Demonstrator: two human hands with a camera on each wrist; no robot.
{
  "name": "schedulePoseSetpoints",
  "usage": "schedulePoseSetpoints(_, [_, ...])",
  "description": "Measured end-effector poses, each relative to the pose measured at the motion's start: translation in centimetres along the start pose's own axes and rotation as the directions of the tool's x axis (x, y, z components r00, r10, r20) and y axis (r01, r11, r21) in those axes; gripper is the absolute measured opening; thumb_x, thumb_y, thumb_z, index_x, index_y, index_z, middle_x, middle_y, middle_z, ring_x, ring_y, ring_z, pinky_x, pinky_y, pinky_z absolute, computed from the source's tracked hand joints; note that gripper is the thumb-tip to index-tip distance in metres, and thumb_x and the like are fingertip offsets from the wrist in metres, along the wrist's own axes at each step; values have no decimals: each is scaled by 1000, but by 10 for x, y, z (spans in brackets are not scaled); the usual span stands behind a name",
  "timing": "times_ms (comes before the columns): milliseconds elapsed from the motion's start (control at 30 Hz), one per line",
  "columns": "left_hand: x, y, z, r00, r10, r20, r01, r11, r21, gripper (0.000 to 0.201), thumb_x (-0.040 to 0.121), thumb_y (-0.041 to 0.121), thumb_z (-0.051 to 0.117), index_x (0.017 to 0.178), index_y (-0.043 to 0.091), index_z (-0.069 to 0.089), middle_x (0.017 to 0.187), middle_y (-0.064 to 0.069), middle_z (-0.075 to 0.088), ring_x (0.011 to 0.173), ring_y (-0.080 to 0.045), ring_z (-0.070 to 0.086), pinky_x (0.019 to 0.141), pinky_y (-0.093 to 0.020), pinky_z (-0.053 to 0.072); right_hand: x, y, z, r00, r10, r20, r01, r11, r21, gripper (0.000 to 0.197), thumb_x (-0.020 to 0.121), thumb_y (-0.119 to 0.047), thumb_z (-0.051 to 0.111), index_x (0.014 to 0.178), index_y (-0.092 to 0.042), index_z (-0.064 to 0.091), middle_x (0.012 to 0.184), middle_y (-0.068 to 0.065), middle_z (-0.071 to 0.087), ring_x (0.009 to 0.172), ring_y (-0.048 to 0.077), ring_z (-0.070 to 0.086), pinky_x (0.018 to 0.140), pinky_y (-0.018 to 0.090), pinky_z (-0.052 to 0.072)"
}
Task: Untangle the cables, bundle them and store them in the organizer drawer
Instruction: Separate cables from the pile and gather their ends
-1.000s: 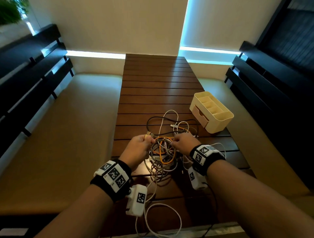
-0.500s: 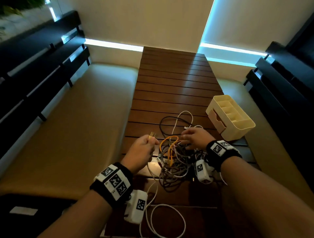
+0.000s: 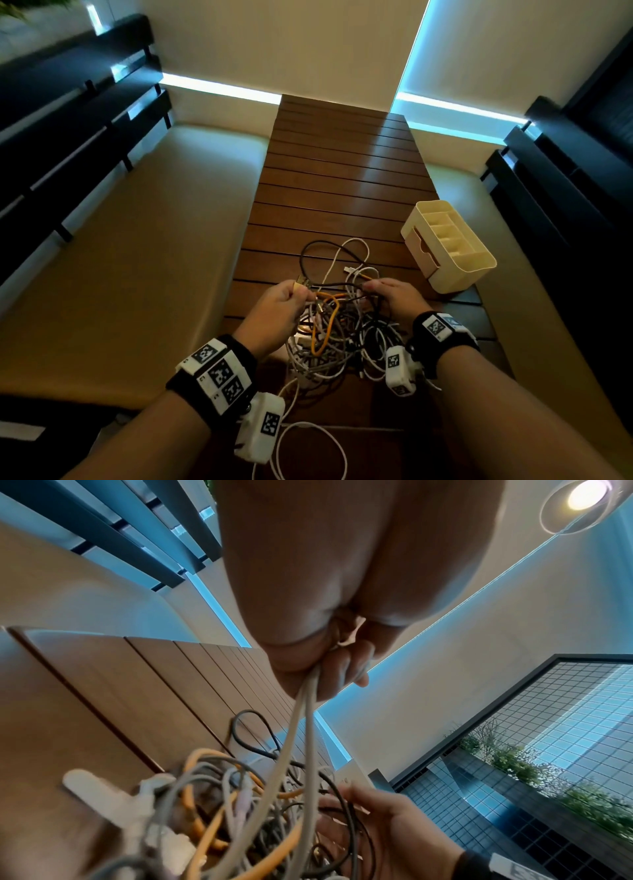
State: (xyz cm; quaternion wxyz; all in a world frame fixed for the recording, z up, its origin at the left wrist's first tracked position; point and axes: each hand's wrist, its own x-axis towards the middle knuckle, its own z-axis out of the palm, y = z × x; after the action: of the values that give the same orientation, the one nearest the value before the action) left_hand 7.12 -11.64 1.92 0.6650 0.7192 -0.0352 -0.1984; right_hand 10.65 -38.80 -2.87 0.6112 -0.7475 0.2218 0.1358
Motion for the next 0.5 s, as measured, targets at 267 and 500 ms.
schedulePoseSetpoints(267, [2,-2,8,999,23,-24,-22,1000,19,29,106,28,40,92,17,62,57,10,41,51,-9,34,53,-29,31,12,7,-23,931,-158,-329,-22,876,-481,14,98,-24,51,98,-29,64,109,6,69,102,24,63,92,37,51])
schedulePoseSetpoints(500, [-1,-10,10,999,10,-47,-10,1000,7,29,106,30,40,93,17,63,59,8,42,52,-11,33,53,-30,29,24,7,-8,961,-94,-261,-124,697,-707,21,100,-15,43,106,-17,64,118,19,62,88,32,54,75,30,41])
